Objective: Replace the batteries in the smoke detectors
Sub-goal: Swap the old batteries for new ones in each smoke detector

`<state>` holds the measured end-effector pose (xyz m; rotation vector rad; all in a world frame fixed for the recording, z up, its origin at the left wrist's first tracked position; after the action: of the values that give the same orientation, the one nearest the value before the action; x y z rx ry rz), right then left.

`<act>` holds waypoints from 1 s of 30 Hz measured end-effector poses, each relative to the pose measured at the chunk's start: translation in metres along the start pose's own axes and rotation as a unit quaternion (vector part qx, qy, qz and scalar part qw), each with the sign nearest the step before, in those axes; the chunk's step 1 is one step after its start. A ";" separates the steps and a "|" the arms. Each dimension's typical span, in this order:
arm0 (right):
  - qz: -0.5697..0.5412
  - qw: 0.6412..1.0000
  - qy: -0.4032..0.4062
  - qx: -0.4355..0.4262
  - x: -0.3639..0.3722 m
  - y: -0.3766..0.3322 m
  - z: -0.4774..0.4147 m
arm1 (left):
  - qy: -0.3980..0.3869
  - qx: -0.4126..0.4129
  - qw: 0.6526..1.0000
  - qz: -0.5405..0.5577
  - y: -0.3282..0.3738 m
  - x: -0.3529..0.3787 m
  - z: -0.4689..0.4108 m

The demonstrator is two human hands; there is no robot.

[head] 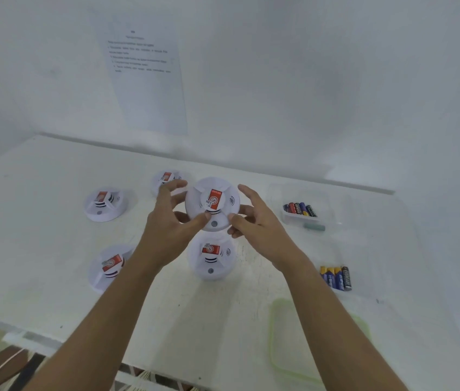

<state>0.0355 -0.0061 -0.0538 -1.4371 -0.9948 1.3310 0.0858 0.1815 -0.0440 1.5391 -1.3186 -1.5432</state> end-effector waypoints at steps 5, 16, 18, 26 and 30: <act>0.032 0.999 -0.002 0.000 -0.004 0.001 -0.008 | 0.021 -0.013 1.000 -0.003 0.003 0.011 -0.011; 0.057 0.998 0.010 -0.012 -0.015 0.002 -0.028 | 0.038 -0.003 0.999 -0.015 -0.001 0.020 -0.029; 0.058 0.998 0.015 -0.011 -0.017 0.003 -0.031 | 0.036 0.001 0.999 -0.013 -0.002 0.022 -0.032; 0.086 0.996 0.031 0.004 -0.025 0.007 -0.044 | 0.016 -0.001 0.999 -0.033 -0.009 0.027 -0.049; 0.086 0.995 0.041 0.013 -0.026 0.011 -0.049 | 0.012 0.000 0.999 -0.046 -0.012 0.032 -0.057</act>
<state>0.0819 -0.0388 -0.0569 -1.5732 -0.8133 1.3905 0.1382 0.1429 -0.0579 1.6323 -1.2505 -1.5763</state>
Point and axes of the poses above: each hand's wrist, its own z-axis away from the middle knuckle, its own x-axis out of the palm, y = z × x, the point moved 2 cm from there along -z, towards the middle knuckle
